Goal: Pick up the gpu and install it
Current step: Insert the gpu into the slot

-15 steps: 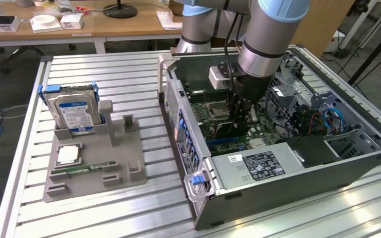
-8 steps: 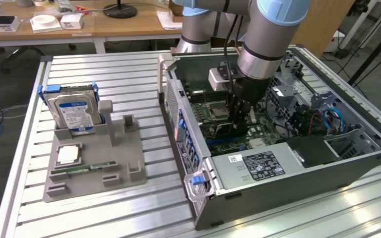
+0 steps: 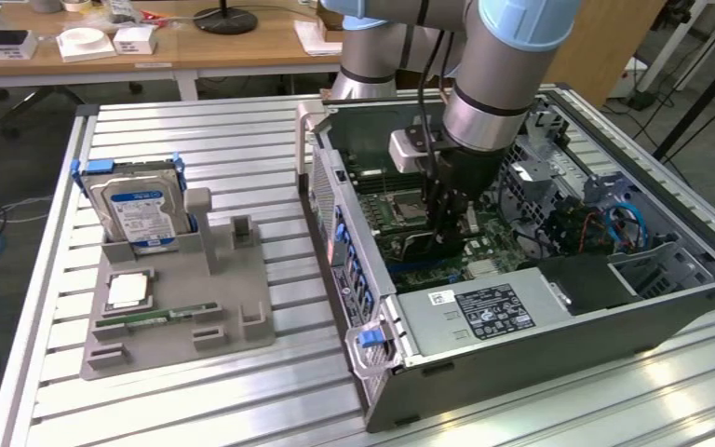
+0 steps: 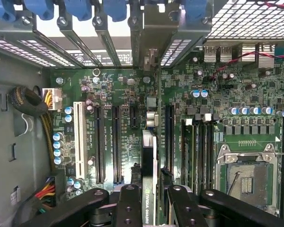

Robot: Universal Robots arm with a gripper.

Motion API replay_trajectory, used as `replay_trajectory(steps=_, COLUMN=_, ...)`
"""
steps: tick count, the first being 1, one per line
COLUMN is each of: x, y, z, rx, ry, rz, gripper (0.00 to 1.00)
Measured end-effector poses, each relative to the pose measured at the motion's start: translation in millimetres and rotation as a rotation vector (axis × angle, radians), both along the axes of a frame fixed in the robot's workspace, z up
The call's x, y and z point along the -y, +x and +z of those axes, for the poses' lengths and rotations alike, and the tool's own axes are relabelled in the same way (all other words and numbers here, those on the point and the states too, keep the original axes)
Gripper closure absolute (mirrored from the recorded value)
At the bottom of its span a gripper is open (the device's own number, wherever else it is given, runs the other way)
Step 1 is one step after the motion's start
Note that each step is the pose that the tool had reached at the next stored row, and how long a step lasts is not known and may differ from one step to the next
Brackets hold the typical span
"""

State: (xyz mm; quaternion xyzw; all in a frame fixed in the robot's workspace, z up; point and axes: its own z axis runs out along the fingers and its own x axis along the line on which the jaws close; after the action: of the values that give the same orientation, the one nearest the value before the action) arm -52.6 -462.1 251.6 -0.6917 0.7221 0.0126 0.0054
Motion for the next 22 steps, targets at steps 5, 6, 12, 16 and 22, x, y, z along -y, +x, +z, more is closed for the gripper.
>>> replay_trajectory(steps=5, x=0.0, y=-0.8, z=-0.4, rx=0.0, ry=0.0002, rz=0.0, gripper=0.74)
replay_trajectory(steps=6, x=0.0, y=-0.8, z=-0.5, rx=0.0, ry=0.0002, rz=0.0, gripper=0.74)
replay_trajectory(steps=12, x=-0.5, y=-0.8, z=0.5, rx=0.001, ry=0.0029, rz=0.0, gripper=0.74)
replay_trajectory(steps=16, x=0.0, y=-0.9, z=1.8, rx=0.0, ry=0.0002, rz=0.0, gripper=0.74)
replay_trajectory(steps=22, x=0.2, y=-0.9, z=0.6, rx=-0.0003, ry=-0.0003, rz=0.0, gripper=0.74)
